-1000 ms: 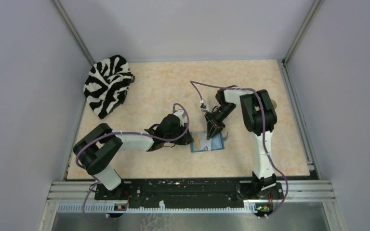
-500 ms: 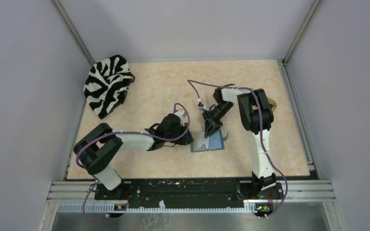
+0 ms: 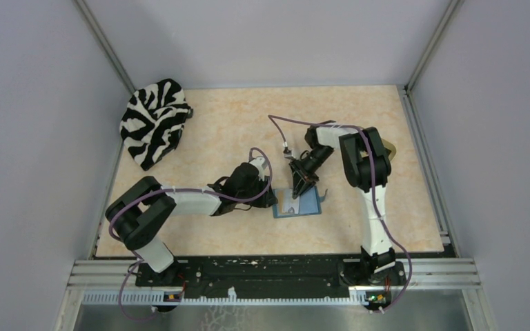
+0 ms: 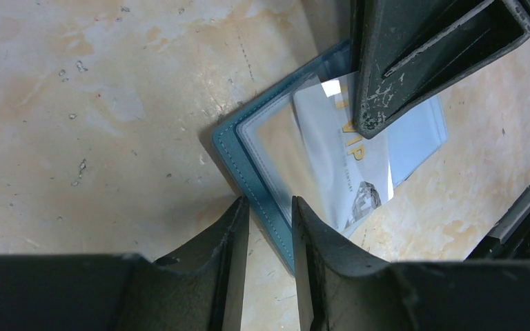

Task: Put the credit cards into the card holder
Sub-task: Insert the credit card into the card holder.

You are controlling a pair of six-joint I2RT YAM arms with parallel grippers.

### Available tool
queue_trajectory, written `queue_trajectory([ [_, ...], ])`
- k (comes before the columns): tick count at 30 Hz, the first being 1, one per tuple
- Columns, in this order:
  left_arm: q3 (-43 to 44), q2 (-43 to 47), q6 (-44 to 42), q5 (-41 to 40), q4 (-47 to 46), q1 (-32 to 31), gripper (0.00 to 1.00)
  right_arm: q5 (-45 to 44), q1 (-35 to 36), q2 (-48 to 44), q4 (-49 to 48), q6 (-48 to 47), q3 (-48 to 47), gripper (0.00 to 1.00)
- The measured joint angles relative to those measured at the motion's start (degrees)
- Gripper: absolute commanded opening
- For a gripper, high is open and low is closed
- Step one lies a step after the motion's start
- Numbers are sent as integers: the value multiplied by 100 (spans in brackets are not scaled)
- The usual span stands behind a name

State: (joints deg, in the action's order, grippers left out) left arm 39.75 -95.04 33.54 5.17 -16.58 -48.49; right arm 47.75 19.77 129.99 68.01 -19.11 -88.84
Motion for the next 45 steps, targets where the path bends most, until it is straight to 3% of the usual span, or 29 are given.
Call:
queue_trajectory([
  [15,0,0,-4,17,0,0,35,-96,0,-138,-146,437,310,5],
  [45,28,0,-85,46,11,0,35,-232,57,92,262,369,-205,4],
])
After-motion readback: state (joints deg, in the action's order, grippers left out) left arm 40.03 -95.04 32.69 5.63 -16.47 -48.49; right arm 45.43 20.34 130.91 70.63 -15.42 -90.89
